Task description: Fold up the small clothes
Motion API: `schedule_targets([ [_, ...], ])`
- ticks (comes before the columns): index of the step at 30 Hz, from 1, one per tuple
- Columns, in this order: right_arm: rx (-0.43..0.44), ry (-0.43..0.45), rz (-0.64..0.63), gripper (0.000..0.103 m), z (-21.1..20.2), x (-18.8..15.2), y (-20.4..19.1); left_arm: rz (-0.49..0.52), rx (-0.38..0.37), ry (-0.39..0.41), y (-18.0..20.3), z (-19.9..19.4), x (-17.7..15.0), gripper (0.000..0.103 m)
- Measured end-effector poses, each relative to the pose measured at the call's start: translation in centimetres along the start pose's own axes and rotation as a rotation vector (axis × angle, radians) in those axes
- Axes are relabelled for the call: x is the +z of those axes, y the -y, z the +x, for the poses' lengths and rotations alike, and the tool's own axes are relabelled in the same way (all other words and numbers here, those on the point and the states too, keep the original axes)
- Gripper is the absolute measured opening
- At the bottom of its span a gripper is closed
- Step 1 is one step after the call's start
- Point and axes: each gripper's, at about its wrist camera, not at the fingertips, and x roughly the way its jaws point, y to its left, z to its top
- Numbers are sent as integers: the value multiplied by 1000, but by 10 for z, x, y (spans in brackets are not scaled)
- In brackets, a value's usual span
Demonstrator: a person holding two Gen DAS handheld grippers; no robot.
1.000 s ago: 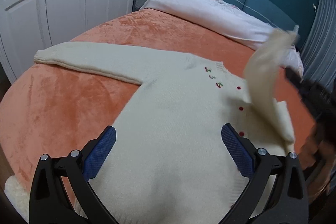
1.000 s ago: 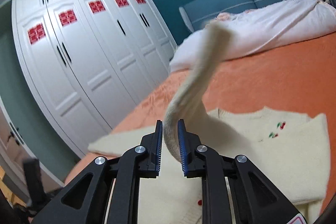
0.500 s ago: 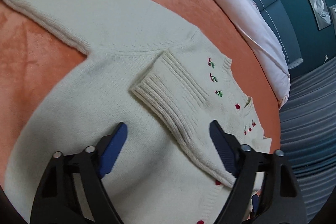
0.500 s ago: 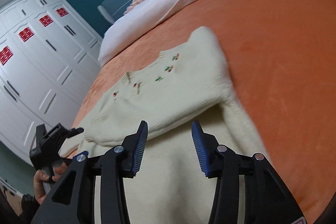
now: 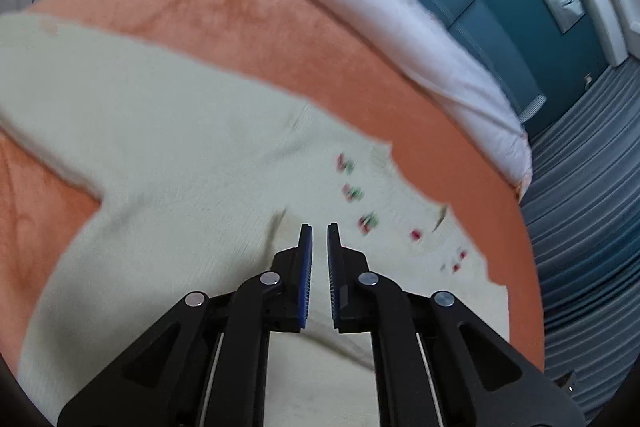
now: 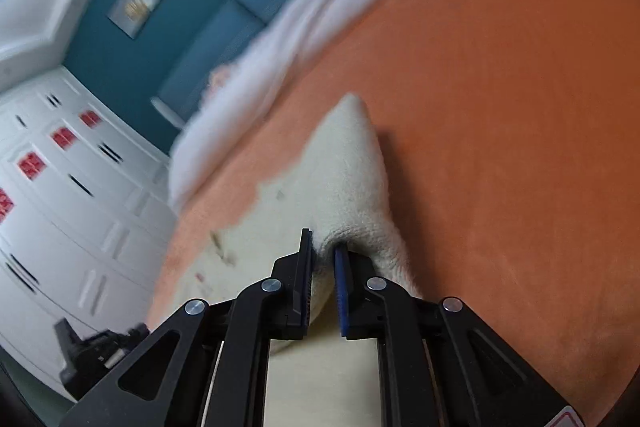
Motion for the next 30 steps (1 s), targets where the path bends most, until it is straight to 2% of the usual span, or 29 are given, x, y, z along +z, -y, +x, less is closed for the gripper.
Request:
schedule_targets([
  [1, -19, -38, 20, 10, 7, -3, 7, -55, -5, -56, -13, 9, -8, 7],
  [2, 25, -22, 41, 10, 3, -4, 9, -103, -38, -63, -24, 9, -15, 7],
  [3, 35, -12, 43, 15, -4, -1, 6, -126, -68, -40, -29, 4, -18, 8],
  [5, 18, -9, 23, 16, -13, 2, -1, -166, -112, -35, -33, -5, -19, 24],
  [6, 13, -9, 3, 16, -17, 0, -7, -192, -142, -32, -33, -7, -19, 41],
  [8, -6, 2, -48, 16, -29, -5, -19, -233, -167, -24, -30, -8, -17, 57],
  [9, -16, 7, -85, 16, -31, -9, -28, -236, -162, -28, -26, -6, -14, 63],
  [10, -26, 6, -119, 16, -34, -15, -36, -228, -156, -30, -22, 0, -13, 63],
  [11, -31, 1, -145, 16, -38, -19, -37, -217, -150, -34, -18, 5, -11, 62],
  [12, -32, -10, -175, 16, -40, -26, -42, -208, -145, -47, -16, 11, -9, 51],
  [13, -33, -21, -198, 19, -44, -32, -37, -210, -156, -62, -13, 16, -6, 25],
  [15, -33, -45, -235, 23, -42, -44, -44, -236, -236, -94, -12, 23, 3, 0],
  [17, -21, -60, -241, 25, -44, -54, -44, -204, -251, -16, -4, 9, 17, 0],
  [18, -10, -62, -243, 25, -46, -60, -40, -156, -237, 31, 1, 2, 24, 0],
  [19, -5, -64, -247, 27, -47, -66, -39, -119, -204, 47, 1, 1, 28, 1],
  [21, -27, -78, -263, 29, -45, -77, -39, -117, -134, -22, -15, 11, 28, 1],
  [22, -39, -82, -265, 30, -46, -80, -39, -132, -122, -52, -28, 11, 26, 1],
  [23, -35, -80, -264, 30, -49, -83, -39, -135, -119, -50, -41, 3, 25, 1],
  [24, -29, -73, -269, 30, -54, -88, -38, -133, -116, -28, -55, -9, 26, 5],
  [26, -37, -59, -310, 33, -62, -94, -44, -176, -103, 24, -91, -39, 33, 31],
  [27, -44, -54, -349, 34, -67, -99, -48, -221, -76, 67, -114, -56, 39, 50],
  [28, -48, -54, -383, 35, -71, -105, -53, -267, -35, 115, -136, -72, 46, 59],
  [30, -44, -64, -447, 35, -79, -118, -64, -349, 65, 211, -181, -104, 64, 68],
])
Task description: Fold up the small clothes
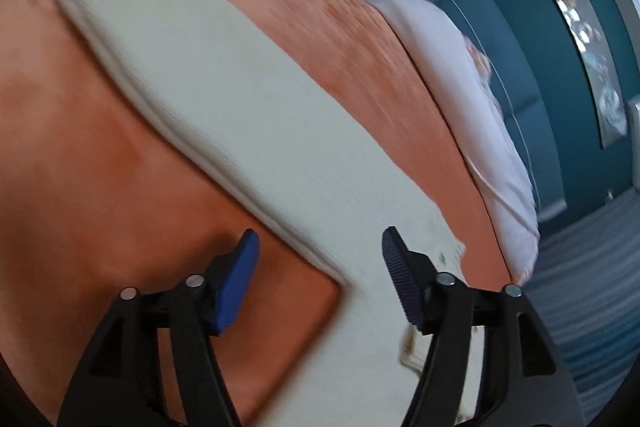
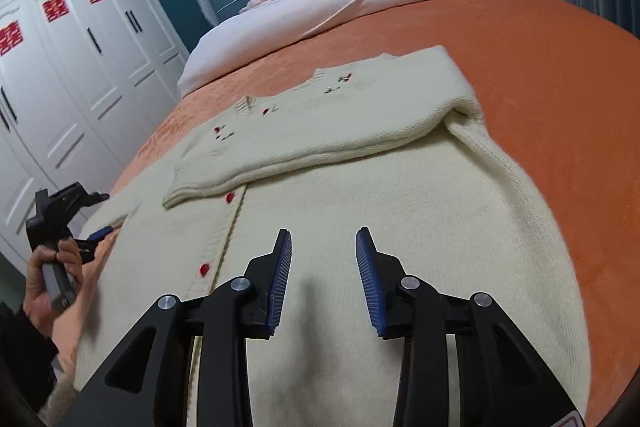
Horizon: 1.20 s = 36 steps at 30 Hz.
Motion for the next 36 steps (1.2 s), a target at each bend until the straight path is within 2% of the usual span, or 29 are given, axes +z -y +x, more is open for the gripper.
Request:
schedule_targets([
  [2, 11, -8, -53, 40, -6, -8, -15, -97, 84, 98, -38, -18, 37, 75],
  [4, 14, -14, -123, 47, -10, -16, -33, -192, 128, 164, -74, -28, 68, 81],
  [6, 9, -25, -161, 50, -10, -23, -45, -256, 115, 193, -100, -30, 89, 80],
  [8, 15, -50, -161, 50, -8, -27, -53, -283, 118, 206, -107, -30, 102, 78],
  [9, 16, -60, -155, 51, -7, -29, -56, -273, 128, 201, -105, -28, 107, 74],
  [10, 15, -67, -151, 52, -7, -30, -59, -251, 122, 191, -100, -25, 112, 59],
  [11, 17, -72, -145, 54, -7, -30, -61, -228, 107, 166, -95, -20, 117, 50],
  [12, 20, -73, -140, 55, -8, -30, -62, -212, 92, 138, -91, -17, 122, 29],
  [13, 21, -72, -135, 56, -9, -30, -64, -199, 86, 124, -84, -16, 125, 12],
  [15, 18, -69, -129, 57, -11, -29, -64, -148, 40, 138, -60, -22, 128, 11],
  [17, 11, -67, -121, 57, -13, -28, -61, -43, -39, 168, -14, -37, 122, 11],
  [20, 25, -58, -78, 57, -18, -27, -52, 164, -221, 168, 84, -57, 87, 11],
  [22, 26, -53, -49, 57, -20, -28, -44, 321, -348, 136, 154, -65, 44, 11],
  [24, 23, -48, -16, 57, -25, -28, -35, 442, -449, 53, 211, -60, -11, 12],
  [26, 17, -34, 10, 57, -30, -27, -26, 522, -502, -75, 250, -40, -71, 16],
  [27, 13, -26, 21, 57, -34, -26, -20, 556, -497, -130, 261, -27, -103, 19],
  [28, 7, -21, 30, 58, -37, -25, -14, 593, -461, -176, 266, -13, -134, 37],
  [30, -5, -17, 50, 58, -42, -22, -1, 628, -381, -249, 259, 11, -184, 57],
  [31, -10, -14, 64, 58, -45, -19, 7, 609, -349, -284, 249, 22, -201, 57],
  [33, -27, 0, 78, 58, -50, -13, 21, 530, -314, -348, 227, 35, -214, 58],
  [36, -37, 34, 58, 59, -53, 3, 31, 364, -262, -355, 189, 41, -201, 60],
])
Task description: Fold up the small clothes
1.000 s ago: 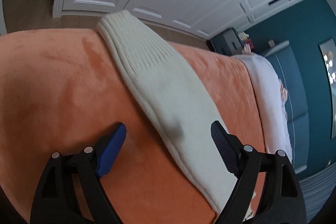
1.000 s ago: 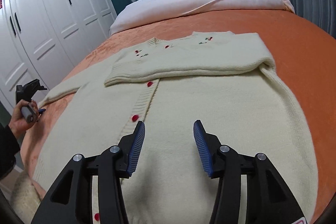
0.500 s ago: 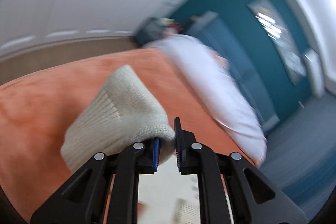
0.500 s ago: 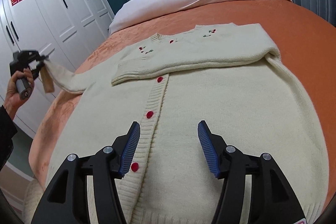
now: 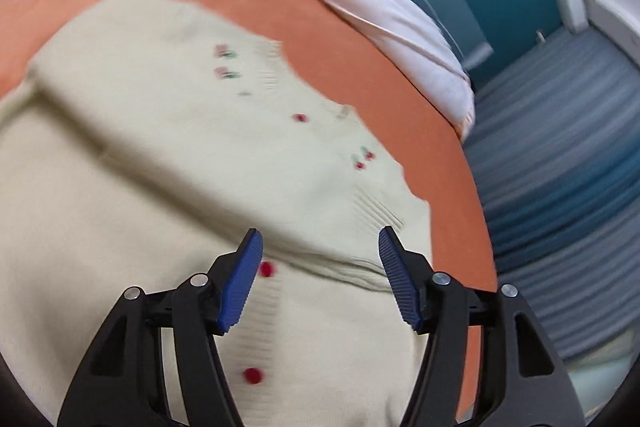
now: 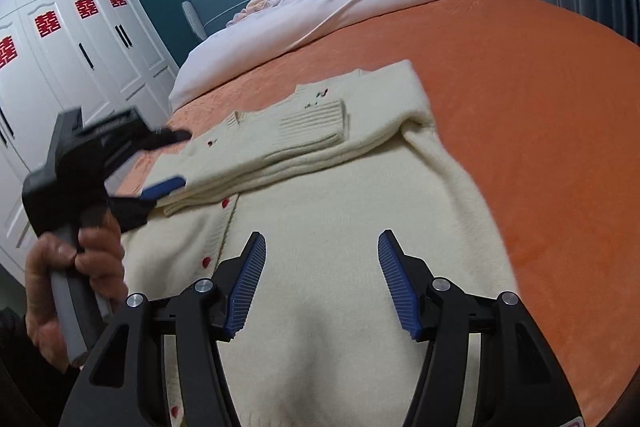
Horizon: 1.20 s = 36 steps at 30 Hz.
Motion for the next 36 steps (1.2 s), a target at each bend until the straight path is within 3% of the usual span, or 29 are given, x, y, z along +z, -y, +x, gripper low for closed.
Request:
schedule_targets([
  [6, 70, -15, -4, 59, 45, 49, -7, -240, 81, 132, -71, -39, 33, 66],
  [12, -10, -57, 78, 59, 114, 86, 1, -351, 153, 181, -119, -48, 64, 64],
  [14, -12, -103, 118, 50, 136, 89, 3, -387, 162, 193, -134, -48, 66, 58],
  [16, -45, -124, 77, 22, 149, 88, -6, -427, 143, 217, -147, -50, 68, 34],
  [17, -72, -121, 39, 14, 155, 88, -13, -435, 137, 221, -150, -48, 70, 28],
  [19, -40, -95, 25, 7, 151, 93, -21, -431, 106, 230, -151, -51, 74, 13],
  [23, 145, 150, 10, 5, 88, 131, -42, -312, 116, 316, -136, -59, 82, 12],
  [25, 130, 216, -37, 5, 76, 135, -45, -294, 136, 324, -136, -57, 78, 12],
  [26, 100, 177, -45, 5, 90, 132, -39, -291, 167, 306, -138, -51, 76, 12],
  [29, -47, -168, 28, 5, 178, 99, 4, -292, 224, 253, -141, -36, 66, 12],
  [34, 81, 13, 90, 5, 139, 109, 5, -248, 241, 256, -144, -34, 62, 13],
  [35, 61, 14, 62, 5, 141, 106, 4, -242, 248, 254, -143, -33, 63, 13],
  [36, 19, -39, 38, 6, 154, 104, 6, -237, 256, 254, -143, -33, 63, 13],
])
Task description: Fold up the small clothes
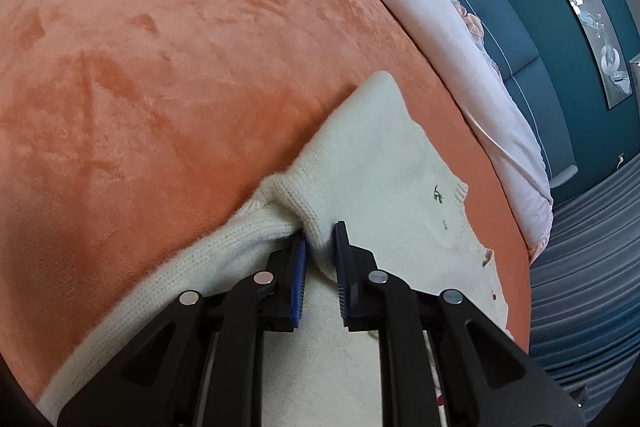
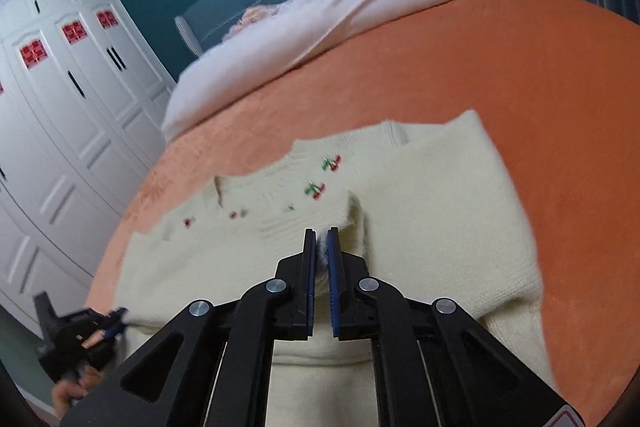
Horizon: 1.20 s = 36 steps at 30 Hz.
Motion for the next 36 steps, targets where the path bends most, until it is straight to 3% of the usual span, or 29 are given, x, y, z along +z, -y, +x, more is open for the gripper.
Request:
schedule_targets([
  [1, -49, -74, -15, 6, 17, -3, 3, 9, 8, 1, 2, -1, 0, 14],
  [3, -45, -69, -5, 6, 13, -9, 8, 34, 16, -1, 4, -4, 0, 14],
  [5, -51, -32, 17, 9, -12, -8, 5, 65, 15, -13, 5, -14, -2, 25],
  [7, -21, 13, 20, 14, -44, -15, 0, 101, 10, -16, 3, -33, -5, 48],
  [10, -19, 43, -17, 17, -102, -45, -8, 175, 51, -36, -3, -67, -15, 57],
  [11, -29, 40, -26, 20, -118, -58, -9, 195, 64, -52, -7, -78, -20, 58],
  [13, -62, 21, -54, 34, -148, -86, -10, 226, 84, -82, -17, -101, -30, 65],
  [16, -139, -34, -117, 45, -188, -135, -6, 259, 110, -140, -39, -133, -46, 89],
  [20, -189, -110, -137, 57, -223, -180, 4, 283, 144, -169, -78, -169, -71, 92],
  [26, -228, -158, 76, 60, -231, -198, 31, 211, 159, -165, -127, -194, -99, 93],
  [32, -240, -151, 200, 61, -229, -203, 47, 298, 176, -128, -120, -193, -113, 95],
  [34, -258, -106, 224, 66, -240, -204, 51, 284, 132, -129, -117, -196, -112, 95],
  [36, -239, -119, 248, 67, -239, -207, 57, 270, 107, -143, -117, -193, -111, 95],
])
